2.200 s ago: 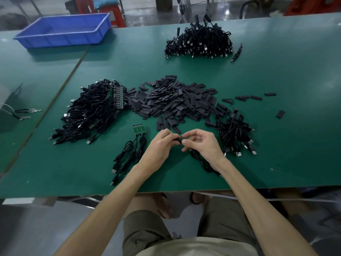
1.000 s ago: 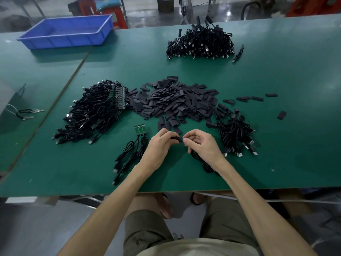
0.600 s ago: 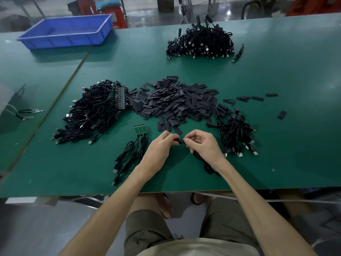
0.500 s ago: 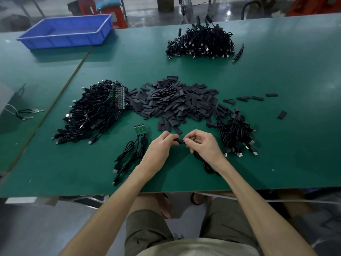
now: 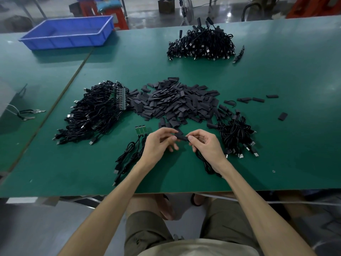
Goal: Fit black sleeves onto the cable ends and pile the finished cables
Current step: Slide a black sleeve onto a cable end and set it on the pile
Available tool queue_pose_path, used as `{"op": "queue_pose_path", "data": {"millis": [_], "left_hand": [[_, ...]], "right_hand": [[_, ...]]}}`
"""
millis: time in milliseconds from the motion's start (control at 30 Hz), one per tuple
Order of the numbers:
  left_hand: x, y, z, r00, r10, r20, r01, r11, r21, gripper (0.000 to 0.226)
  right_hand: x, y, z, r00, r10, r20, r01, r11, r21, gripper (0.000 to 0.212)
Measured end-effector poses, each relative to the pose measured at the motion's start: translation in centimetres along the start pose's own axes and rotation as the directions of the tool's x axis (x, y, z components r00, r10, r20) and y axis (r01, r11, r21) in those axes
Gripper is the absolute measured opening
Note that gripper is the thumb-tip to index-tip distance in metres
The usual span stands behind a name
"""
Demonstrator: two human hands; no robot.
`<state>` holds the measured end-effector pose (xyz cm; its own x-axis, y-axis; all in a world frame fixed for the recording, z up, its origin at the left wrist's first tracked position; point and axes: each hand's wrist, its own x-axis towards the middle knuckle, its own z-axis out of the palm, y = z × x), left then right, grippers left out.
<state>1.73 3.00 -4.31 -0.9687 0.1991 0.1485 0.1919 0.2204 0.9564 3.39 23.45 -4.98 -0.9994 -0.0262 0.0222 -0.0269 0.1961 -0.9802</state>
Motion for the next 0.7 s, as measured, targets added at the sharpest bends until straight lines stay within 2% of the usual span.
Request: {"op": "queue_pose_path", "data": {"millis": [200, 367, 700], "left_hand": [[-0.03, -0.29, 0.02, 1.0, -0.013, -0.012, 0.012, 1.0, -0.015, 0.015], [-0.09, -0.16, 0.48, 0.999, 0.005, 0.049, -0.005, 1.0, 0.004, 0.023], [-0.17, -0.56, 0.45, 0.998, -0.018, 0.056, 0.018, 1.0, -0.009, 0.017]], "right_hand": [[0.1, 0.18, 0.12, 1.0, -0.012, 0.02, 0.013, 0.999, -0.037, 0.005], [0.08, -0.01, 0.12, 0.999, -0.022, 0.037, 0.023, 0.999, -0.027, 0.006], [-0.09, -0.16, 0.07, 0.997, -0.024, 0.074, 0.024, 1.0, -0.005, 0.007]]}}
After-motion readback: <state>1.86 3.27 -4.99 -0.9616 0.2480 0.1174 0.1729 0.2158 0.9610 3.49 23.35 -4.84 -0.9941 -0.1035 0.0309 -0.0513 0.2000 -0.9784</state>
